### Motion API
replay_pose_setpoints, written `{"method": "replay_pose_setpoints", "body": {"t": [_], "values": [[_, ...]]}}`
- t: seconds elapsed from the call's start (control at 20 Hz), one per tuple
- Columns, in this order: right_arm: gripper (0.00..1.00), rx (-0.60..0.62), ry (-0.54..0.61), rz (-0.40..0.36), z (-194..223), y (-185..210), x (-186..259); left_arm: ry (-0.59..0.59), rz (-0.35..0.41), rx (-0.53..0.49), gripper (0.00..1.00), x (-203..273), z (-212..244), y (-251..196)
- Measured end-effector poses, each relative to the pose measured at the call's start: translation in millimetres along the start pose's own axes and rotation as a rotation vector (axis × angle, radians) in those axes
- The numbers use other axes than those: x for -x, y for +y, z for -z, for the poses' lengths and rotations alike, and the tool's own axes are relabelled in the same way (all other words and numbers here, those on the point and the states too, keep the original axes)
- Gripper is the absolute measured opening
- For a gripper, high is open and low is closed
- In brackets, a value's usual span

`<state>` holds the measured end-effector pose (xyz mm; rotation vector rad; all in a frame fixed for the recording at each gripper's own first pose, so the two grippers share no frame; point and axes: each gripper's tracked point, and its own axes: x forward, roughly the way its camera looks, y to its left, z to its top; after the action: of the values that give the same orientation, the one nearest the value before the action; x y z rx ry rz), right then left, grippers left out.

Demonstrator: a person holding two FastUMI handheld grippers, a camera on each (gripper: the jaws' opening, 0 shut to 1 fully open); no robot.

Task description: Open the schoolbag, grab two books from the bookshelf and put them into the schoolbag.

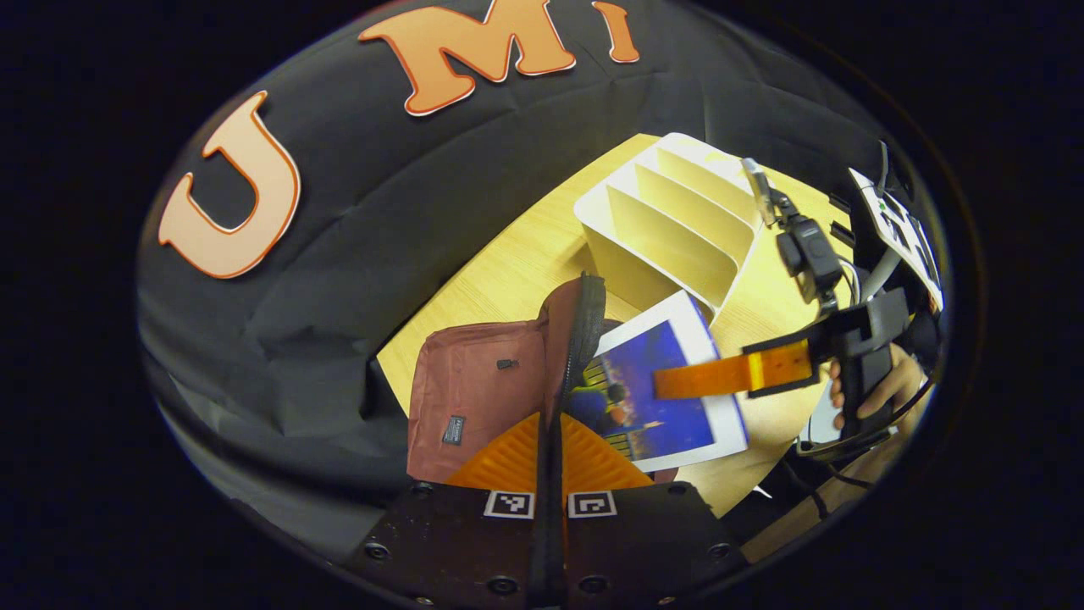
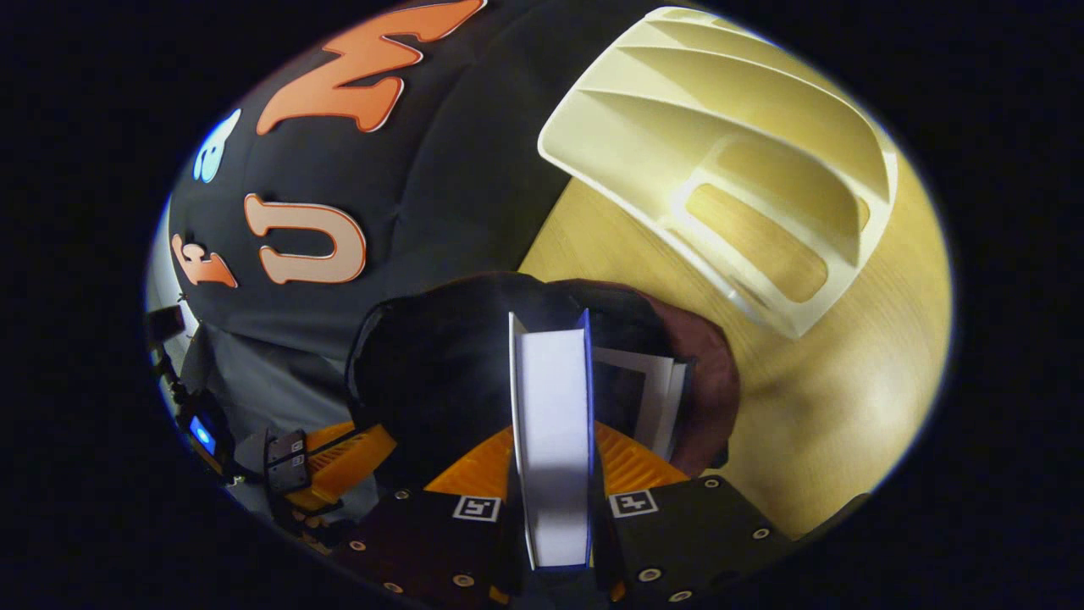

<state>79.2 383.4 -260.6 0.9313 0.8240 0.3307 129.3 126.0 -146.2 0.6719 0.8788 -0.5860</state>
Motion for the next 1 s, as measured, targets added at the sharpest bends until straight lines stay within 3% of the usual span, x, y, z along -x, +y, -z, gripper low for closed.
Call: {"method": "replay_pose_setpoints", "body": {"t": [0.4, 0.65, 0.75, 0.85, 0.95, 1.0], "values": [[0.32, -0.026, -0.003, 0.035, 15.1, 13.2, -55.6, -0.024, 0.005, -0.040, 0.00, 6.6, -2.2, -7.4], [0.35, -0.014, 0.051, 0.086, 24.5, 7.5, -55.3, -0.024, 0.008, -0.009, 0.00, 5.5, 1.3, 2.9], [0.44, 0.013, 0.075, 0.152, 22.4, -9.2, -51.2, -0.024, 0.007, 0.016, 0.00, 2.7, 6.1, 8.5], [0.59, 0.038, 0.122, 0.216, 28.8, -23.9, -40.6, -0.025, 0.021, 0.033, 0.00, 0.7, 9.6, 7.8], [0.91, 0.082, 0.169, 0.268, 31.0, -37.6, -27.1, -0.031, 0.033, 0.039, 0.00, 0.6, 10.6, 5.1], [1.00, 0.104, 0.178, 0.283, 32.3, -40.6, -15.7, -0.033, 0.036, 0.038, 0.00, -0.5, 9.8, 3.8]]}}
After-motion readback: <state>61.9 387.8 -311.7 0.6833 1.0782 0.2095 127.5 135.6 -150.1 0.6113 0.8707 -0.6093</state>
